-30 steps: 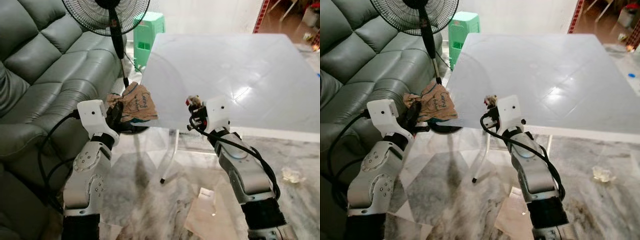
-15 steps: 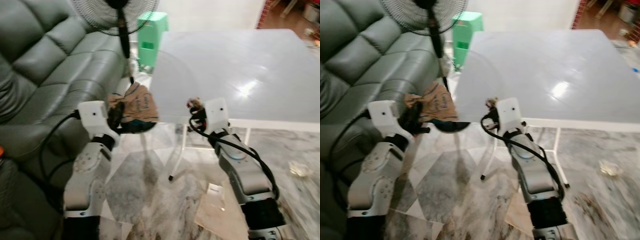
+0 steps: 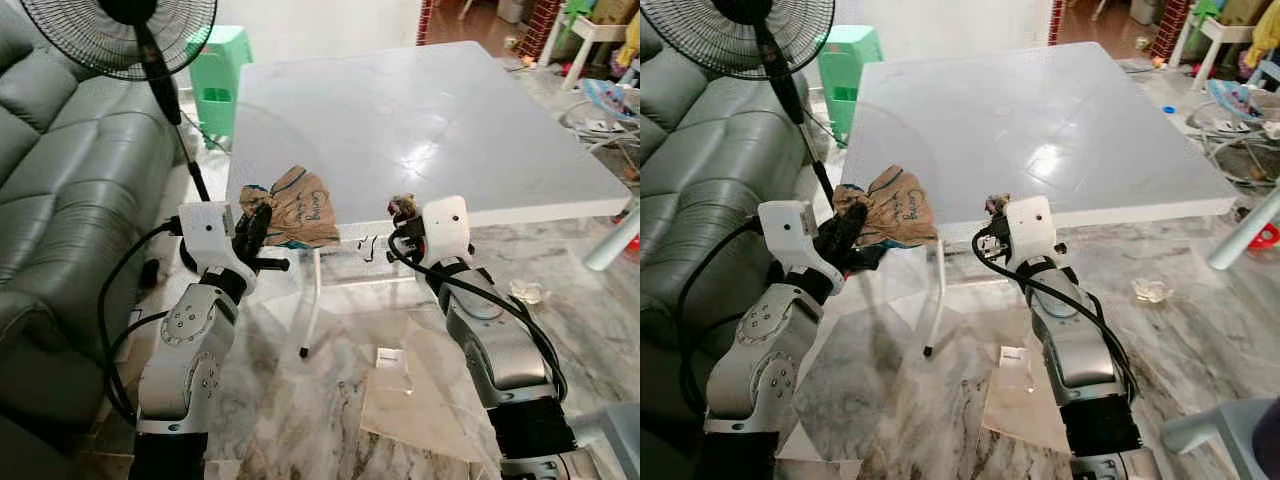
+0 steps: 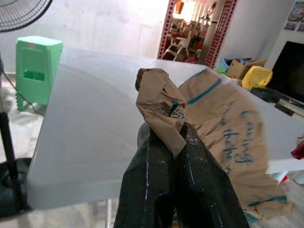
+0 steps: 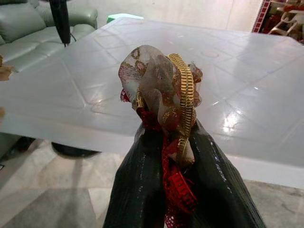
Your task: Picking trash to rubbish bin
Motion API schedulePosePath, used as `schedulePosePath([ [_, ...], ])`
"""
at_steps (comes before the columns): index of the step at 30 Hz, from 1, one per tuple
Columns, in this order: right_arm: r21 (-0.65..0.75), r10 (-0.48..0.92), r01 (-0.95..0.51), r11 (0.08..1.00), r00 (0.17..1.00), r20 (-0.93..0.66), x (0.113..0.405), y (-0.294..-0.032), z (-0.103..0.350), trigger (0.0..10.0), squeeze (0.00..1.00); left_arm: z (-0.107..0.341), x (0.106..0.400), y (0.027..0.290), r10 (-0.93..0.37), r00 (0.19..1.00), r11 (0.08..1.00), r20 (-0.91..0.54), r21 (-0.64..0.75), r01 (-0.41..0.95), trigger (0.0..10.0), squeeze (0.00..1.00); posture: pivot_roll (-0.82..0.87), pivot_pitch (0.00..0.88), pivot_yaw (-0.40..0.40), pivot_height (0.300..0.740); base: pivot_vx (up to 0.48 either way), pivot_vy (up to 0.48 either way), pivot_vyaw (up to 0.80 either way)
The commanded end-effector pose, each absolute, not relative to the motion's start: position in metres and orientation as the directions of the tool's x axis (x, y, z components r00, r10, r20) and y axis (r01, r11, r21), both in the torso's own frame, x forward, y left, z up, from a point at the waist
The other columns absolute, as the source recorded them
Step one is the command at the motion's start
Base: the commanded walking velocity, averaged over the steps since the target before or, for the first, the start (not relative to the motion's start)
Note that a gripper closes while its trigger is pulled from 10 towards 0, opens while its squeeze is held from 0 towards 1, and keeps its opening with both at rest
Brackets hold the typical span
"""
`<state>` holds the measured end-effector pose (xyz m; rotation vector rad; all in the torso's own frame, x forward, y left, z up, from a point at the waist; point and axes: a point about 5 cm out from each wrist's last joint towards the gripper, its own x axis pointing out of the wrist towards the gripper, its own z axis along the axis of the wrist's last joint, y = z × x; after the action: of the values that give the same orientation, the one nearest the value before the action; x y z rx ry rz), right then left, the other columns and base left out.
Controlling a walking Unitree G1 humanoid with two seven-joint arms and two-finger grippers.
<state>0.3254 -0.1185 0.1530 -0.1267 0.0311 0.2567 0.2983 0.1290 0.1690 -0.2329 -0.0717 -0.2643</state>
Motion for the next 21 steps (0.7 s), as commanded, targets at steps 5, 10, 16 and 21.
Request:
schedulePosePath([
  [5,-0.124,0.243,-0.248,0.961,0.969,-0.052,0.3256,-0.1203,0.1531,10.0,0.00,0.1733,0.2976,0.1294,-0.255,0.959,0.938,0.122,-0.211,0.276,0.0,0.00,0.00,0.027,0.041,0.740,0.374,0.000,-0.80],
  [10,-0.124,0.242,-0.247,0.961,0.969,-0.052,0.3256,-0.1207,0.1531,10.0,0.00,0.1729,0.2973,0.1290,-0.258,0.959,0.936,0.121,-0.213,0.279,0.0,0.00,0.00,0.029,0.040,0.740,0.386,0.000,-0.80],
  [16,-0.125,0.241,-0.246,0.961,0.969,-0.055,0.3254,-0.1209,0.1527,10.0,0.00,0.1723,0.2968,0.1285,-0.262,0.958,0.935,0.118,-0.215,0.282,0.0,0.00,0.00,0.030,0.041,0.740,0.384,0.000,-0.80],
  [21,-0.125,0.242,-0.247,0.961,0.969,-0.055,0.3253,-0.1213,0.1525,10.0,0.00,0.1706,0.2954,0.1263,-0.273,0.956,0.932,0.111,-0.215,0.291,0.0,0.00,0.00,0.032,0.040,0.740,0.189,0.000,-0.63],
])
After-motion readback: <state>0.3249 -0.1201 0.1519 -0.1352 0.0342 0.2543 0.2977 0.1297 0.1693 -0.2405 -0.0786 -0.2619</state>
